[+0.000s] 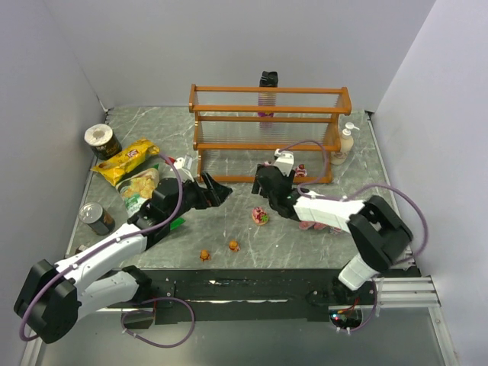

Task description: Place and organize the plastic toys onto the shelf

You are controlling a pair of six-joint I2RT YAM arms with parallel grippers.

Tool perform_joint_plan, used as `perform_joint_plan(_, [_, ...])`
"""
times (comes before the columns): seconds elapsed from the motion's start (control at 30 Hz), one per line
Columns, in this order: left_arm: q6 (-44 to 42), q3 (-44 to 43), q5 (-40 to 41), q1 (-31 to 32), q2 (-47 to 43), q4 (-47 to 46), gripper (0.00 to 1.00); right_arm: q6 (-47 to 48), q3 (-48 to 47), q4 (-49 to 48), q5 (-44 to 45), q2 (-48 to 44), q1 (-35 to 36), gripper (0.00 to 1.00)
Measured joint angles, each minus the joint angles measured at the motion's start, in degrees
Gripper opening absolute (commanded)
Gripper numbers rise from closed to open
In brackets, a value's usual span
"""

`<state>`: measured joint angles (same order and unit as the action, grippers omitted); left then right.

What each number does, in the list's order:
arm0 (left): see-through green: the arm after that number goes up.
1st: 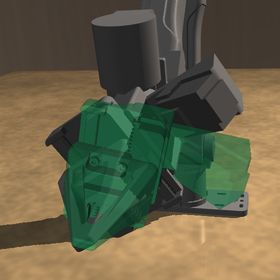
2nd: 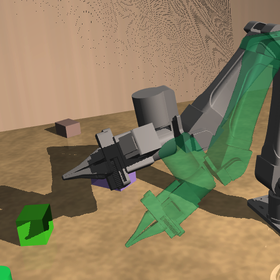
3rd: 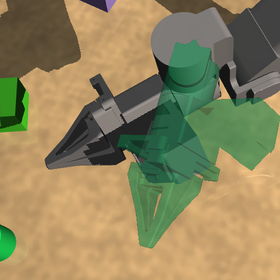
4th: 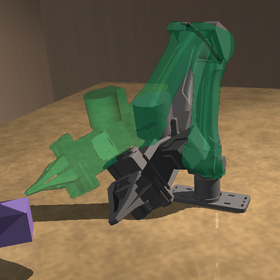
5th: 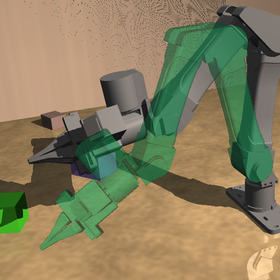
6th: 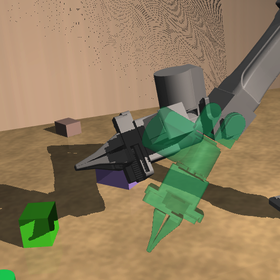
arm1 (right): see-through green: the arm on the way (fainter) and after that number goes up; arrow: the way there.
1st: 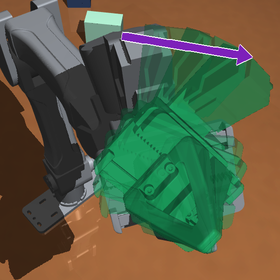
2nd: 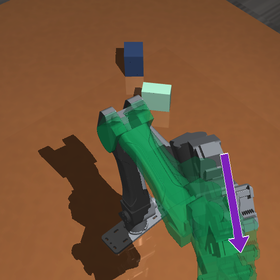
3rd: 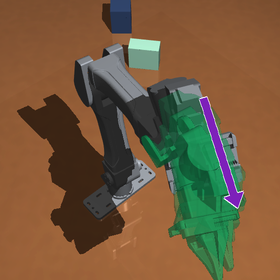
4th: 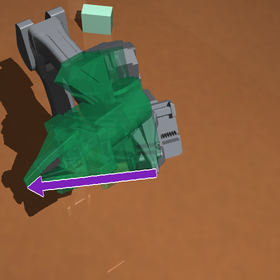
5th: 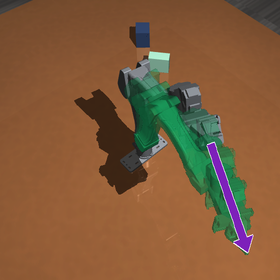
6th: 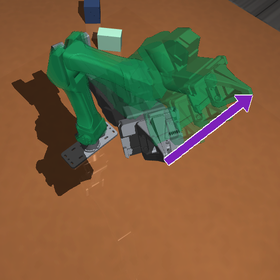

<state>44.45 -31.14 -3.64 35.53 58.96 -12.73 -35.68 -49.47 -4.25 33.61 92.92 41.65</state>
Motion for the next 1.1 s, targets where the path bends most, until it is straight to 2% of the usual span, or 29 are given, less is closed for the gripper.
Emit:
perform_joint_plan(0.2, [0.2,0.7,0.1,0.0,-2.6,1.2,0.96,2.8,6.3,1.1,-8.5,-12.2,0.3,0.76])
perform_joint_plan(0.33, [0.3,1.0,0.1,0.0,-2.9,1.5,0.97,4.6,7.9,2.5,-14.3,-16.8,0.3,0.72])
perform_joint_plan(0.47, [0.3,1.0,0.0,-0.1,-2.9,1.5,0.96,5.6,7.9,4.0,-19.4,-17.1,0.3,0.61])
perform_joint_plan(1.1, [0.3,1.9,0.4,-0.1,-3.0,1.5,0.96,3.3,8.2,12.3,-27.5,-14.7,0.3,0.47])
